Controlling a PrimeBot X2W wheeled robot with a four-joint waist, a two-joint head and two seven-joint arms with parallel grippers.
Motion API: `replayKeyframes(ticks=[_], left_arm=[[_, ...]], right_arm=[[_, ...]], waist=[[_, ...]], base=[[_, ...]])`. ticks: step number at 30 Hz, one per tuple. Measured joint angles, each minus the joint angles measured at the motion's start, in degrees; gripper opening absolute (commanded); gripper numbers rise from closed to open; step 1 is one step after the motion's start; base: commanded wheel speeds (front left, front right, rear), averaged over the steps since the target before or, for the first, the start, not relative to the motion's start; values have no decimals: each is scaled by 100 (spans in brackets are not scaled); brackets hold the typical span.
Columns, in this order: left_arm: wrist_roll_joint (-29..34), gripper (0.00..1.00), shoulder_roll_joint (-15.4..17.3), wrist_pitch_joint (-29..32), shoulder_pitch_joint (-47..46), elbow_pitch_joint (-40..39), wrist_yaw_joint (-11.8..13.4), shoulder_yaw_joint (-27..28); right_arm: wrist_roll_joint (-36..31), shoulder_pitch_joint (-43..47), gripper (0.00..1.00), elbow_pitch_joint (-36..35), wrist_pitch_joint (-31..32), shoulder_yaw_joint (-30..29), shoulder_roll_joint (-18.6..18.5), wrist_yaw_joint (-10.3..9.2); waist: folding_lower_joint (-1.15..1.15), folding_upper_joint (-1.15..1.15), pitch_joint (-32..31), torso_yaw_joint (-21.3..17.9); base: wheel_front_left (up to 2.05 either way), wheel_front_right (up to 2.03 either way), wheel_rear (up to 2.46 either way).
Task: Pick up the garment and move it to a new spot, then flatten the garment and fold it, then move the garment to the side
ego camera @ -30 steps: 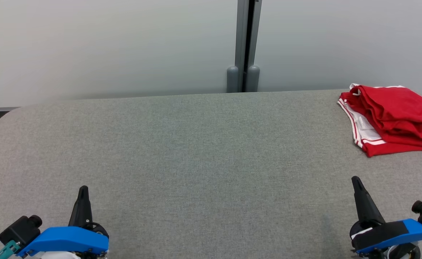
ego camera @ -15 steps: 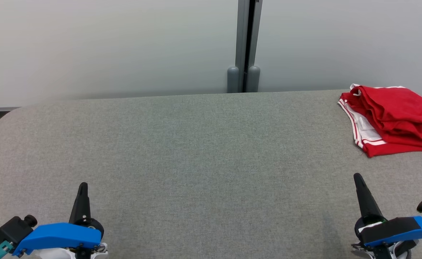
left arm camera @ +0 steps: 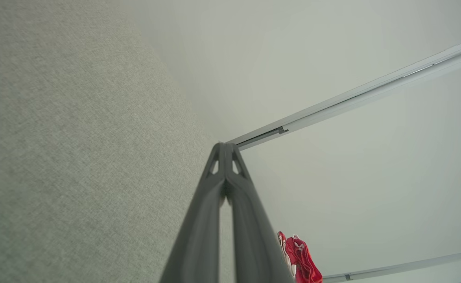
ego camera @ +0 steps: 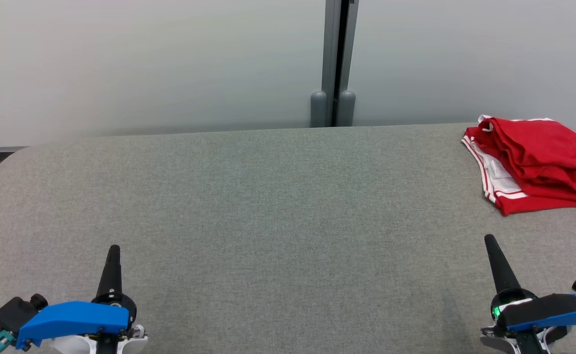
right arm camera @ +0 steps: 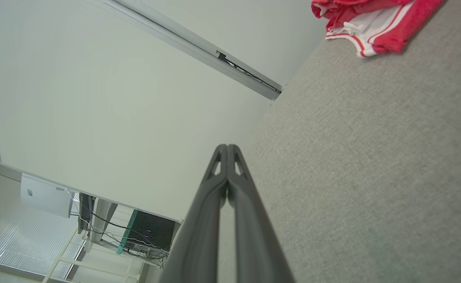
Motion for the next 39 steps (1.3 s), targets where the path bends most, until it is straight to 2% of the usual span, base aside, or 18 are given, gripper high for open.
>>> replayKeyframes(ticks=[39], left_arm=[[-1786,0,-178,354,-233,129,-292,338]], right_arm=[[2034,-208,0,209,264,-108,0,0]], waist=[[0,0,-18,20]], base=[[0,0,0]])
